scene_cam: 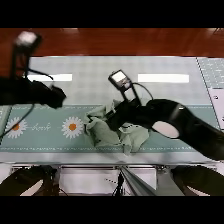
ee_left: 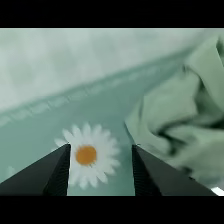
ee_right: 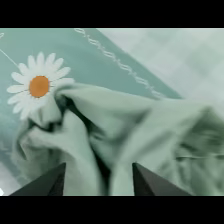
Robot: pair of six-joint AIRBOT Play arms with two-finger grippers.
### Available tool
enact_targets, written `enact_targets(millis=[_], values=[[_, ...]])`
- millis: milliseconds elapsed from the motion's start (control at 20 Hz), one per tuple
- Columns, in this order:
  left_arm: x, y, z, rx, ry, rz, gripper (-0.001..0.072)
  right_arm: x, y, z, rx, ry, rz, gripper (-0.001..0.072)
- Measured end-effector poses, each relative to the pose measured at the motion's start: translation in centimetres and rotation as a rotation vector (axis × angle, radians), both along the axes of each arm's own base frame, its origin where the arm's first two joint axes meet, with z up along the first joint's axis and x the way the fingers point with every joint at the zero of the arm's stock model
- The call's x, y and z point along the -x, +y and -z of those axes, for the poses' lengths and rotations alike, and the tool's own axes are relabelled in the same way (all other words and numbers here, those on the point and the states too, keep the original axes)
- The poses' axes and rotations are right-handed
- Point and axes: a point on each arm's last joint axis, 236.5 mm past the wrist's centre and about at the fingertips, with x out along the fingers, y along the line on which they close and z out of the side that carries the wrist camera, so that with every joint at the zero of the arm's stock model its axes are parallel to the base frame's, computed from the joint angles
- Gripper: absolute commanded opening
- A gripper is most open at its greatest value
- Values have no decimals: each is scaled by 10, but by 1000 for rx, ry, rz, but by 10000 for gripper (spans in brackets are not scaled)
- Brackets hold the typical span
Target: Fold the shirts.
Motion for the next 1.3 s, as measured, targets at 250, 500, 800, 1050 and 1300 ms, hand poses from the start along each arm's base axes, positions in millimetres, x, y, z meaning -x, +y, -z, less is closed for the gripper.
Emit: enact_targets(millis=[250,500,800,1050,1300], values=[[57,-17,120,65,312,6,517,-50,-147,-64,257,-241,253,489],[91,-27,174,241,467,1,643,-52,-309,-65,457,-164,613,572],[89,-56,178,403,443,78,642,-35,-367,-5,300,52,807,572],[88,-75,206,411,490,85,28,-20,-361,46,163,198,848,572],[93,-79,228,396,561,63,27,-16,-320,81,-45,302,830,571]])
